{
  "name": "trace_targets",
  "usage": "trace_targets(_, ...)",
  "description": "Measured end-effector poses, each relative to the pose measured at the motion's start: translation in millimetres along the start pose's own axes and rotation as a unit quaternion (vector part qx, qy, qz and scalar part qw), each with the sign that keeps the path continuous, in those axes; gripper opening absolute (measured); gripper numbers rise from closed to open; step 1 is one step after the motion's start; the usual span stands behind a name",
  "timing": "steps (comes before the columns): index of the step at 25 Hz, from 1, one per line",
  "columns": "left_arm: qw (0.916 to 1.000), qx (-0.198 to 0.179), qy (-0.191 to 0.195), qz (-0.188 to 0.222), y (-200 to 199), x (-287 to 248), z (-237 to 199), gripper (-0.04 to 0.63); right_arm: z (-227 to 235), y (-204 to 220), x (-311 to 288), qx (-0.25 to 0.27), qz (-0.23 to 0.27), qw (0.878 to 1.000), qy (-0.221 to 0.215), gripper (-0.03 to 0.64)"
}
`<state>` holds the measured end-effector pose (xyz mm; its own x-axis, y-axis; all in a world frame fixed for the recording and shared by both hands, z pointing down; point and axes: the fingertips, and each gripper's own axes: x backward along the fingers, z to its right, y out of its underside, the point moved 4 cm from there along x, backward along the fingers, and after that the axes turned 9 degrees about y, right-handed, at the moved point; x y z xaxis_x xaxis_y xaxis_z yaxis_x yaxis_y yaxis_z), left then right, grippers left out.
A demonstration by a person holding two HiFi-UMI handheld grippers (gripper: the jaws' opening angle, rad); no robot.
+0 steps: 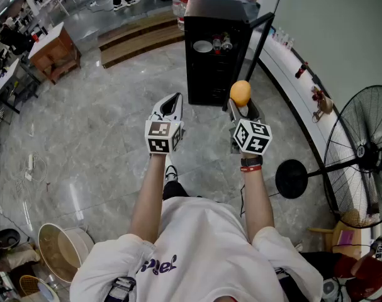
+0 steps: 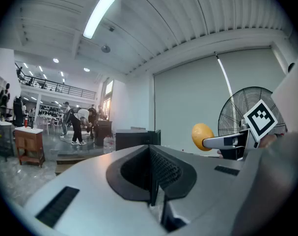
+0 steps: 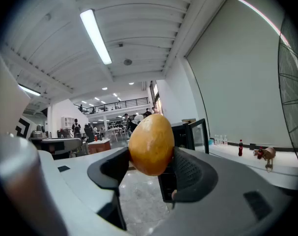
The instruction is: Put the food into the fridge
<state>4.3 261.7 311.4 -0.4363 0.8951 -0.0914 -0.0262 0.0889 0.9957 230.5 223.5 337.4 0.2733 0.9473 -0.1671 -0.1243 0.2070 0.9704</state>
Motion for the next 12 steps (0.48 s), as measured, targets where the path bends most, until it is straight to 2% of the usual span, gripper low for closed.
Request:
trace_targets(9,0.9999,-0.012,0.009,-0.002,-2.1,-14.8,-6.6,0.018,-4.5,4.5,-19.6,0.005,0.0,1.0,0.008,0.295)
trace_targets(12,0.9999,-0.011,0.008,-0.001,2.0,-24.5,-18.2,0.018,-10.7,8.4,-36.2,0.009,0.0,1.0,-0.004,0.296)
